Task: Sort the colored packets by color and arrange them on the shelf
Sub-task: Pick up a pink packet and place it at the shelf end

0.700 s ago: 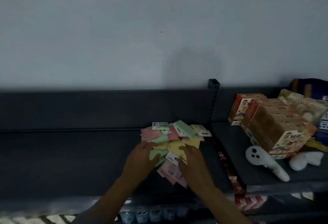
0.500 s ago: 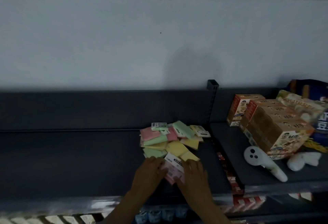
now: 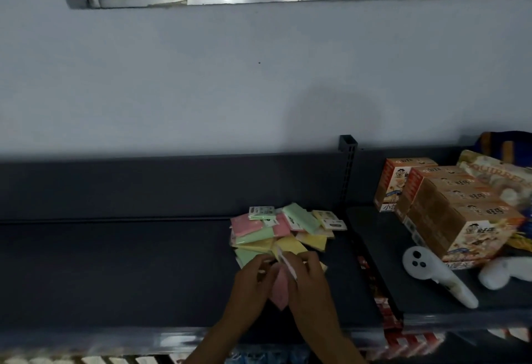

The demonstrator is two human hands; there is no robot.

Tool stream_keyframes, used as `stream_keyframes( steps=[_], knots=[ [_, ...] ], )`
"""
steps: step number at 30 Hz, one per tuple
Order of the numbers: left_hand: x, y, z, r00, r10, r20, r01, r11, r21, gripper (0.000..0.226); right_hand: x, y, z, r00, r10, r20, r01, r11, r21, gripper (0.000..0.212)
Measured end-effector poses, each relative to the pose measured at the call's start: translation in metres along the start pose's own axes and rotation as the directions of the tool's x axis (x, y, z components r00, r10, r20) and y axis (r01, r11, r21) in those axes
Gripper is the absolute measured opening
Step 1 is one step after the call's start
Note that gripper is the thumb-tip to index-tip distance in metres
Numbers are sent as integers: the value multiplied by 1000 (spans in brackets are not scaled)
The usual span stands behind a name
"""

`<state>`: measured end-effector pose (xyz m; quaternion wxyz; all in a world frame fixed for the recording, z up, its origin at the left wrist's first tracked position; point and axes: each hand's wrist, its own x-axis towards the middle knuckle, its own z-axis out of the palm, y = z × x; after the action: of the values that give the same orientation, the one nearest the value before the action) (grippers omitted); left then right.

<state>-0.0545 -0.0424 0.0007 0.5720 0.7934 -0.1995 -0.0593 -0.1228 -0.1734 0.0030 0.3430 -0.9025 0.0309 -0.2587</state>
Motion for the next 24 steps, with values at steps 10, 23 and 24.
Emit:
stream_keyframes(
  steps=[10, 23, 24],
  knots=[
    [1, 31, -21, 981, -81, -178, 30, 961, -276, 28, 19, -25, 25, 980, -200, 12, 198, 976, 86, 52],
    [-97, -8, -173, 826, -187, -532, 106, 978, -179, 42, 25, -95, 117, 956, -45, 291, -72, 922, 381, 37],
    [-108, -11, -186, 791, -207, -576, 121, 975, -185, 41, 21, -108, 127, 940, -52, 336, -93, 911, 401, 35]
  ],
)
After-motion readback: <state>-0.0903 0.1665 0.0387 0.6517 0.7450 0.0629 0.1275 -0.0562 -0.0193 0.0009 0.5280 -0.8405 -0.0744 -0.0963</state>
